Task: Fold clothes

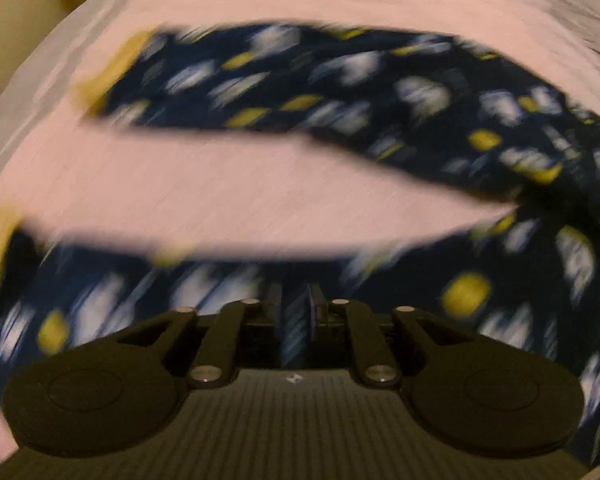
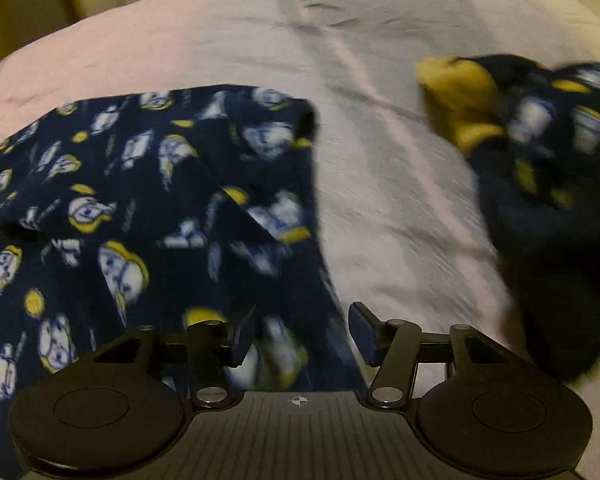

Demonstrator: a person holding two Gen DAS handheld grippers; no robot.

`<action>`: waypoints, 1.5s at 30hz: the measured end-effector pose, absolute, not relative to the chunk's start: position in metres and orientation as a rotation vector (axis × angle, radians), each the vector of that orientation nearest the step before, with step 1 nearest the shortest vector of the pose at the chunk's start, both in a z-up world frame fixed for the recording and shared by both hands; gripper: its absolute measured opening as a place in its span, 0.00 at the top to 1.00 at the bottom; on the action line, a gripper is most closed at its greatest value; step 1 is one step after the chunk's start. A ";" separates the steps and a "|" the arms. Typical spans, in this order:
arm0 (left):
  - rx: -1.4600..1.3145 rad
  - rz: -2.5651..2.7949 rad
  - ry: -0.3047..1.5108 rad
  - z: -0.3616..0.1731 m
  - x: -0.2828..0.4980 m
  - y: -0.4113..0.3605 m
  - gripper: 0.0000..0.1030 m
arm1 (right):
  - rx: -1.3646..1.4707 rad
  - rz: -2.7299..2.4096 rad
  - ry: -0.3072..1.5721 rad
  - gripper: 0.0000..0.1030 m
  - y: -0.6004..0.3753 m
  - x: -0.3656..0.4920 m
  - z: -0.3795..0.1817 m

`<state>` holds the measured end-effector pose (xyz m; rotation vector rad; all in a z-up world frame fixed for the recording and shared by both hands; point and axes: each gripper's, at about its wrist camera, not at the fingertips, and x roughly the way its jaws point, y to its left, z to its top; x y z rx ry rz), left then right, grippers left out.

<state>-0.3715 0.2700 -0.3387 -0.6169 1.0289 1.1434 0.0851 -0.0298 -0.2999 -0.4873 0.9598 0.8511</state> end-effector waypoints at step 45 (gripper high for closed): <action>0.049 0.889 1.012 -0.328 -0.360 0.564 0.57 | -0.584 1.375 0.709 0.46 0.352 -0.015 -0.327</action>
